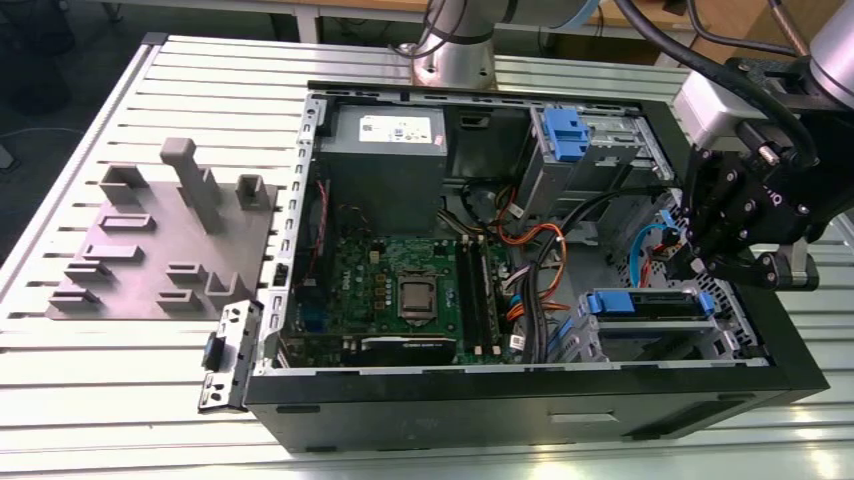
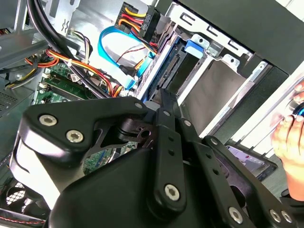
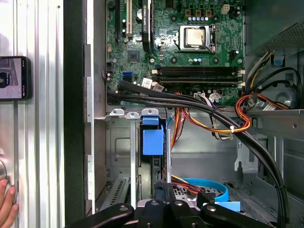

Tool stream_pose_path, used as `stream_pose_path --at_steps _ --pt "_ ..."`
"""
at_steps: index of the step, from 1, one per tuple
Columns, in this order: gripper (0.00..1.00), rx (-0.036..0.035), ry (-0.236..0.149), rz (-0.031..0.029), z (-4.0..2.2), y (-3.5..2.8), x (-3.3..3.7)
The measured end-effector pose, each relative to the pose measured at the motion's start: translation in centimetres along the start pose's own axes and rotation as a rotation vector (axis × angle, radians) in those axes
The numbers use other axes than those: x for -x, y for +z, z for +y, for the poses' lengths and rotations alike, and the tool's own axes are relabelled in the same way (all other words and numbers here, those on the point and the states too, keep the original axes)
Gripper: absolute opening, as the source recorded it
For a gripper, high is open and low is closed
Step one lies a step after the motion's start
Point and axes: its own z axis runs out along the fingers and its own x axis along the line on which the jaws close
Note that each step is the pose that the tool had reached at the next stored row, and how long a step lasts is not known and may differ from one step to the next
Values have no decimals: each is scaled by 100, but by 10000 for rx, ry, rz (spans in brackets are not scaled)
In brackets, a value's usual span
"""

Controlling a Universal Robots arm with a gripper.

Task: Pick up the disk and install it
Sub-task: 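Insert the first disk wire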

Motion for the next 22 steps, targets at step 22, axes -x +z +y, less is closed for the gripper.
stream_pose_path --at_steps 22 --pt "11 158 2 6 -283 36 214"
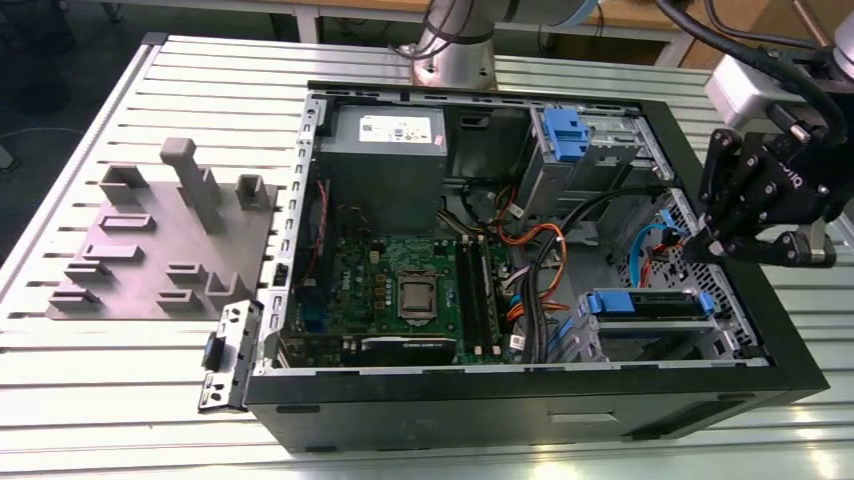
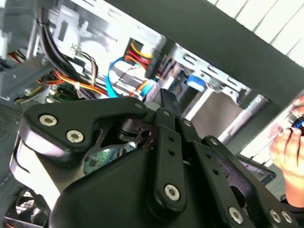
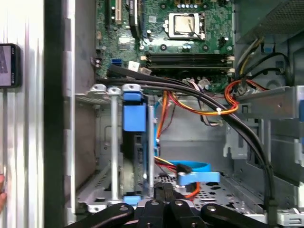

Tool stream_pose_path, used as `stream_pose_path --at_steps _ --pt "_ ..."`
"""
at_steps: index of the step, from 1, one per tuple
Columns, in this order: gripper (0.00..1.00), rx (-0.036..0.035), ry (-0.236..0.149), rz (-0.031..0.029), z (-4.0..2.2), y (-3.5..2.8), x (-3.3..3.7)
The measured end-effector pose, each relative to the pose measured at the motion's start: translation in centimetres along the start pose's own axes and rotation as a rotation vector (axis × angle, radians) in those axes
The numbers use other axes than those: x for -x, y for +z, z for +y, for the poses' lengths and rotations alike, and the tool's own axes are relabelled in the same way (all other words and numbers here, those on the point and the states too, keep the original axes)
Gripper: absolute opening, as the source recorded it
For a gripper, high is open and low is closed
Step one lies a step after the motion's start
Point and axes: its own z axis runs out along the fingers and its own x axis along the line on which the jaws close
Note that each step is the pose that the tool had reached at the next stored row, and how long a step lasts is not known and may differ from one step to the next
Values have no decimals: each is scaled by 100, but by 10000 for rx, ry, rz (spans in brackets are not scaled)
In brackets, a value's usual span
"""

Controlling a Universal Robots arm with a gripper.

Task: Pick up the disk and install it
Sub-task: 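Insert the first disk wire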

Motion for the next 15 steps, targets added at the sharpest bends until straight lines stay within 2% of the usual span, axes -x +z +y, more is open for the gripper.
stream_pose_path --at_steps 6,15 --pt "11 17 1 25 -67 39 184" --pt "11 32 1 26 -72 46 195"
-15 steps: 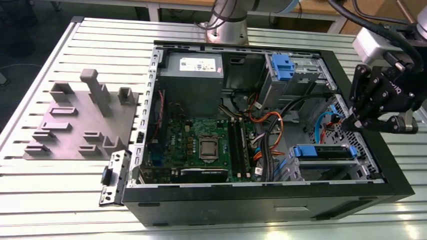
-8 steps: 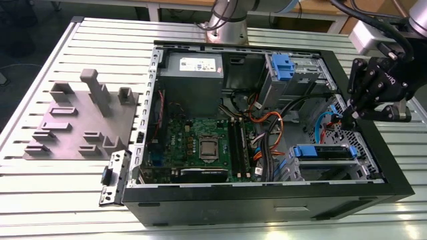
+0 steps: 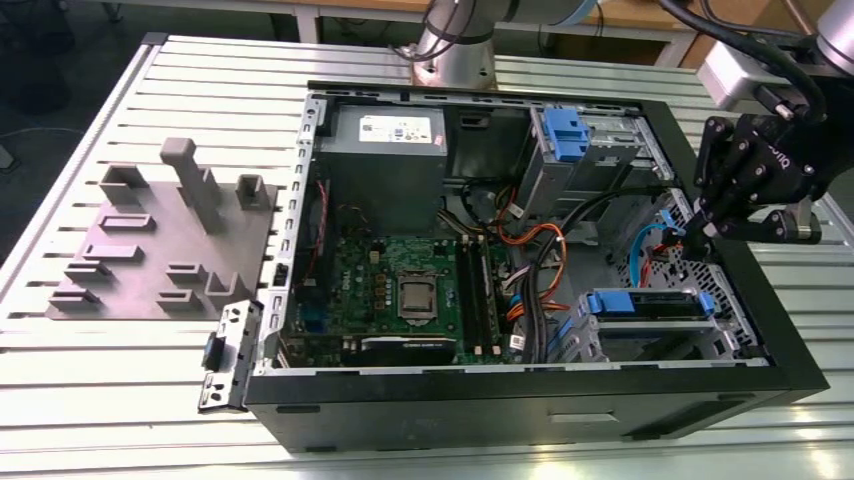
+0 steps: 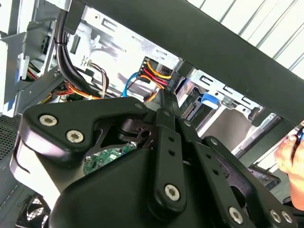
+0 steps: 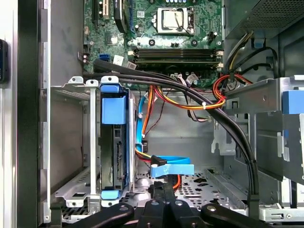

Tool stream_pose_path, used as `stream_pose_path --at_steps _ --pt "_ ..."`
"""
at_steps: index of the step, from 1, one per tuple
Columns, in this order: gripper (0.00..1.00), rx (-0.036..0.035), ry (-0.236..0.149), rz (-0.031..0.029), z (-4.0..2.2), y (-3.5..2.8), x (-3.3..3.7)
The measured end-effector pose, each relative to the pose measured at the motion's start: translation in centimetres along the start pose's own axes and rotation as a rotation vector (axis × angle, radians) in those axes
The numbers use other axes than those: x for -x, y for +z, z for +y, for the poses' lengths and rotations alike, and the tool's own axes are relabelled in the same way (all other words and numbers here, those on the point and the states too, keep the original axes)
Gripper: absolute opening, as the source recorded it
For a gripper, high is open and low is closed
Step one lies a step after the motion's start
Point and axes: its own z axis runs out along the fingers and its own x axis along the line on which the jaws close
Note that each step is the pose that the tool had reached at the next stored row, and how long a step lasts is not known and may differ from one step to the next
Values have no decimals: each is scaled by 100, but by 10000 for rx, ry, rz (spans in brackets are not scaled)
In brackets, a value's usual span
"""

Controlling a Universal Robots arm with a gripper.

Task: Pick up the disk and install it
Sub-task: 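Insert the first disk wire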

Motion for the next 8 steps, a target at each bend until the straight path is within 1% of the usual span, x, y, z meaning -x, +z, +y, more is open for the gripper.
stream_pose_path --at_steps 1,2,5,6,8 --pt "11 1 0 1 0 0 0" --pt "11 0 1 50 0 0 1" --pt "11 -6 8 297 0 1 4" --pt "11 -7 7 327 -1 2 8" --pt "11 -7 8 336 -1 6 10"
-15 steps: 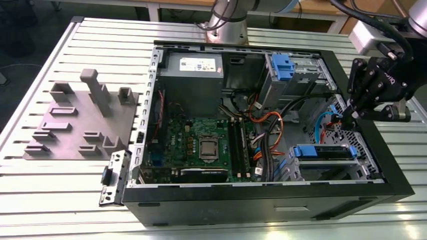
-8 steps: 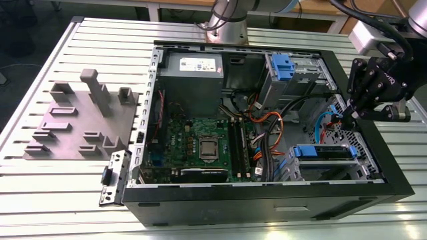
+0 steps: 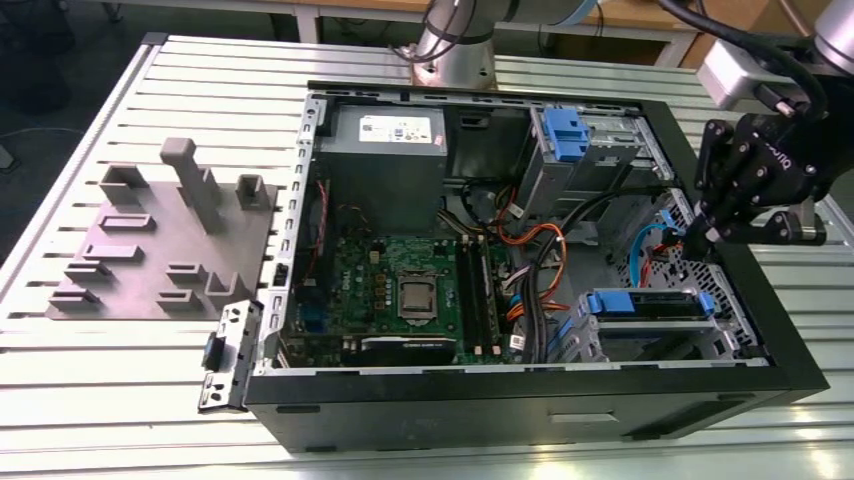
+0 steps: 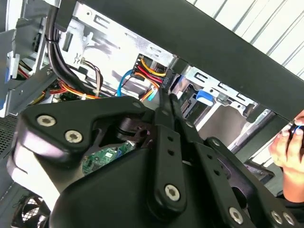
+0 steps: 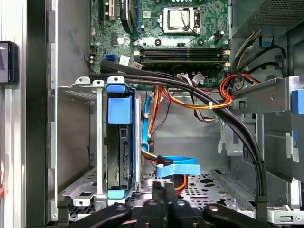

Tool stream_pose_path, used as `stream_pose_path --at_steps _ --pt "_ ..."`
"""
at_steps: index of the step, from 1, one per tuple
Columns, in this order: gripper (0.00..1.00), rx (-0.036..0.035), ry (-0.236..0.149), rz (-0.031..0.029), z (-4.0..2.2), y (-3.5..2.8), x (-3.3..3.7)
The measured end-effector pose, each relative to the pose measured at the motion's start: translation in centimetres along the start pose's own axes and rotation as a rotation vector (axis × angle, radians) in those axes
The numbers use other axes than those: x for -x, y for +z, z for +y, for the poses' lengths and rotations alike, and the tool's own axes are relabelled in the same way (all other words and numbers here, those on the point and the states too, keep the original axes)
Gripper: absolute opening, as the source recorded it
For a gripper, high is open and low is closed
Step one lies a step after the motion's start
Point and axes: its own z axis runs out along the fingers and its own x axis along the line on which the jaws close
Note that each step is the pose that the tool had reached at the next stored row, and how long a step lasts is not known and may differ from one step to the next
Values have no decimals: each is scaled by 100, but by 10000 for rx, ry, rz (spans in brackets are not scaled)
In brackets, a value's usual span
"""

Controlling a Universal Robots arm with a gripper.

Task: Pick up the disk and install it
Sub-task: 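Insert the first disk wire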

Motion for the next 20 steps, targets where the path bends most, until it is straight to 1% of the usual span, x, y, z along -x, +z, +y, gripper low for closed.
stream_pose_path --at_steps 1,3,5,7,8,10,11,13,20 --pt "18 0 1 14 0 1 2" --pt "18 -4 4 133 0 6 7" --pt "18 -6 6 225 0 17 12" --pt "19 -7 7 276 0 29 18" --pt "24 -7 8 292 -1 35 20" --pt "24 -8 8 303 -1 46 25" --pt "31 -7 8 304 -1 51 28" --pt "31 -7 8 296 -1 62 34" --pt "31 -7 4 295 -2 101 57"
